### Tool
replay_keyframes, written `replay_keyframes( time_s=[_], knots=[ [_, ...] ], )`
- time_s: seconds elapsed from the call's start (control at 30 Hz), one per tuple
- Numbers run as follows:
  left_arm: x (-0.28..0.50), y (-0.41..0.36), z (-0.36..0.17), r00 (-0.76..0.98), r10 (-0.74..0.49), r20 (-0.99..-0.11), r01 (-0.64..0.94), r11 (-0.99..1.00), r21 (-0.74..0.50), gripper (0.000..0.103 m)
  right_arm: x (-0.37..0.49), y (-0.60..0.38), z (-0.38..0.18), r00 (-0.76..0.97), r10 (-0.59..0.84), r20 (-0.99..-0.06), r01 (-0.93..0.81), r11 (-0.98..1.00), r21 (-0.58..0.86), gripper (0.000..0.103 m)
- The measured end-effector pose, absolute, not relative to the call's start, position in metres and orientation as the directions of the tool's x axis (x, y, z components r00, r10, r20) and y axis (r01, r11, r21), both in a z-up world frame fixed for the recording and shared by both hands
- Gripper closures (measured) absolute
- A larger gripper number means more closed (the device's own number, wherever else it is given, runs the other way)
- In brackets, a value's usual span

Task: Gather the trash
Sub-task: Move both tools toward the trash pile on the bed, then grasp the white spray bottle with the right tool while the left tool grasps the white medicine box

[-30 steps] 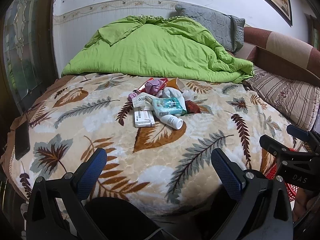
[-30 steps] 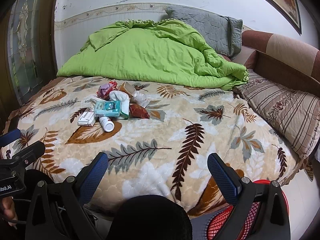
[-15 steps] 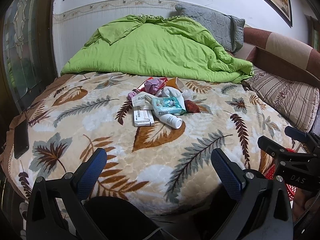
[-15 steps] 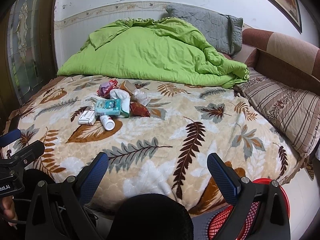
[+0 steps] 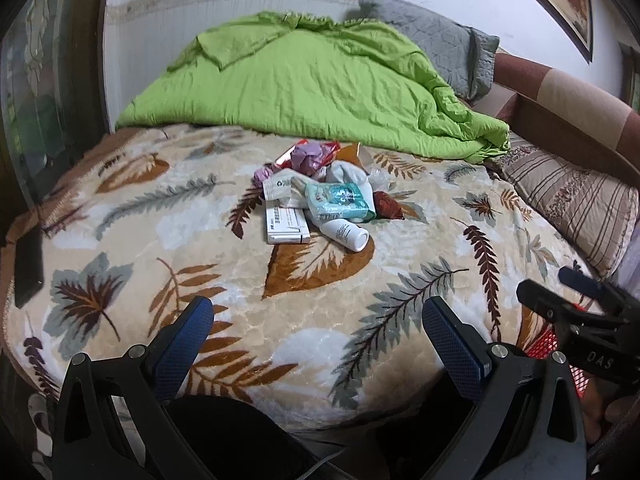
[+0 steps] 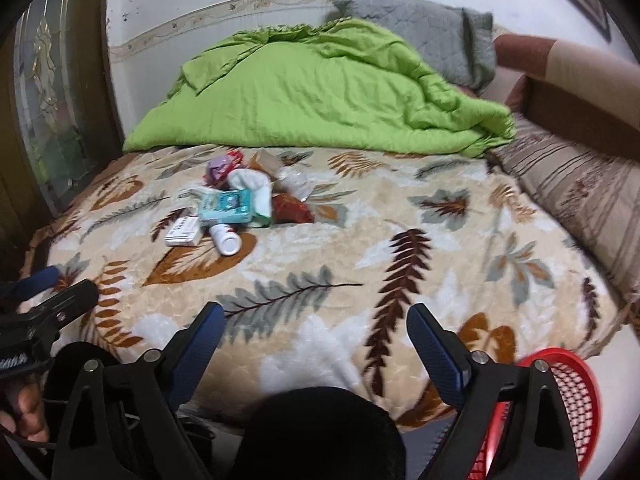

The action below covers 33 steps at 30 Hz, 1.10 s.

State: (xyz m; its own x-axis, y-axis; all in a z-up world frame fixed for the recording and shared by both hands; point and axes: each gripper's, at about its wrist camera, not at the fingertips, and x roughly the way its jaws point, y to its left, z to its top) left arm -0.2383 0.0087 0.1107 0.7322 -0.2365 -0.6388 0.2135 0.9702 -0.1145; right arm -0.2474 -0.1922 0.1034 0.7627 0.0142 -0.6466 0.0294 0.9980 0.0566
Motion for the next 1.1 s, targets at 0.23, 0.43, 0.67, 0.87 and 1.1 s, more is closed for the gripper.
replay_keyframes(
  time_s=[0.23,0.43,0.67,0.87,1.1],
  knots=[
    [-0.176,0.030,0.103,0.671,-0.252,-0.697,0.177,0.968,-0.179,0.008,-0.206,-0.182,0.092,0.681,0.237,-0.693,-0.129,0.970,0.205,0.022],
    [-0.135,0.048,0.096,0.631,-0.281,-0.723,0.150,0.959,-0.242,0.022,-0.154,-0.166,0.076,0.591,0.371,-0.716,-0.220,0.928,0.299,0.032],
    [-0.110,0.057,0.085,0.592,-0.314,-0.742,0.168,0.949,-0.268,0.033,-0.080,-0.140,0.049,0.521,0.397,-0.755,-0.253,0.917,0.308,0.040],
    [-0.088,0.062,0.073,0.552,-0.333,-0.765,0.166,0.942,-0.291,0.033,-0.037,-0.119,0.027,0.493,0.350,-0.796,-0.252,0.934,0.254,0.051],
    [-0.063,0.050,0.059,0.507,-0.349,-0.788,0.174,0.937,-0.303,0.033,-0.044,-0.123,0.026,0.476,0.375,-0.795,-0.259,0.924,0.280,0.067]
  ],
)
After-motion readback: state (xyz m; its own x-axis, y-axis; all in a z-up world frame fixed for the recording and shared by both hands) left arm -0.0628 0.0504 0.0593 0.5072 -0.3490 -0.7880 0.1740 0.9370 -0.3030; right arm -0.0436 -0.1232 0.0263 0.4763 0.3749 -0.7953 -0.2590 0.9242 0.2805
